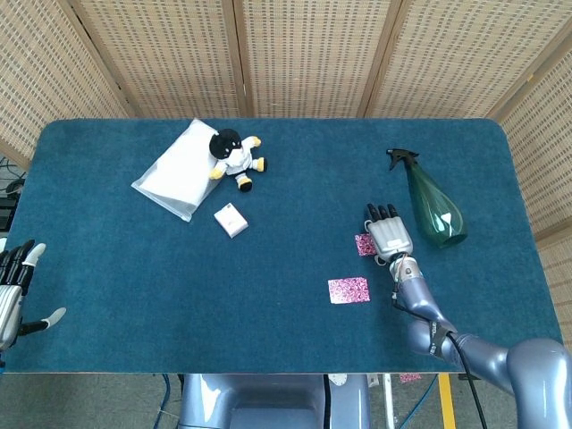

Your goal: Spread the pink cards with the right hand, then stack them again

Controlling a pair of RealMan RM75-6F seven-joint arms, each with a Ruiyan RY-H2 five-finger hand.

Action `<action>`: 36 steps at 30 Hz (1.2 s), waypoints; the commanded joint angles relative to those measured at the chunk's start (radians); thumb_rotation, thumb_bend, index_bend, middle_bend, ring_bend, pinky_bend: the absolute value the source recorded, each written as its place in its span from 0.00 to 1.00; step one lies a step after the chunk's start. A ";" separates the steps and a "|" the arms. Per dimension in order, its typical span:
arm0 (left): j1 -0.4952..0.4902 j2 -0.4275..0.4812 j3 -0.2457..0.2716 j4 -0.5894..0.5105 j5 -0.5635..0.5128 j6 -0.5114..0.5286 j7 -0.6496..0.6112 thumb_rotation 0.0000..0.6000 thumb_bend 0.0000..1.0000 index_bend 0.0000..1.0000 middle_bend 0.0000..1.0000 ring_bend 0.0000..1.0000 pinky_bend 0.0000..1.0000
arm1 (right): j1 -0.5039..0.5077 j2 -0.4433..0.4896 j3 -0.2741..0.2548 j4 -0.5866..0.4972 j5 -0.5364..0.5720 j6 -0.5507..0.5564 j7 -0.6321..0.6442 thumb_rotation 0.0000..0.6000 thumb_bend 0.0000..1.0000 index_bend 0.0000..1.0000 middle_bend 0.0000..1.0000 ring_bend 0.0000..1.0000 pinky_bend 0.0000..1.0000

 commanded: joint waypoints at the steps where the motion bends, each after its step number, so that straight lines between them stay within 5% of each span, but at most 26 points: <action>1: 0.000 0.000 0.000 0.000 0.000 0.000 0.001 1.00 0.00 0.00 0.00 0.00 0.00 | 0.002 -0.002 0.000 0.001 -0.001 -0.001 0.001 1.00 0.26 0.31 0.00 0.00 0.02; 14: 0.000 0.000 0.000 0.001 0.000 0.000 -0.001 1.00 0.00 0.00 0.00 0.00 0.00 | 0.002 -0.017 0.000 0.008 -0.001 -0.008 0.015 1.00 0.31 0.53 0.00 0.00 0.02; 36: 0.000 0.000 -0.001 -0.001 -0.001 0.000 0.002 1.00 0.00 0.00 0.00 0.00 0.00 | 0.001 -0.032 0.012 0.029 -0.036 0.000 0.054 1.00 0.35 0.55 0.00 0.00 0.02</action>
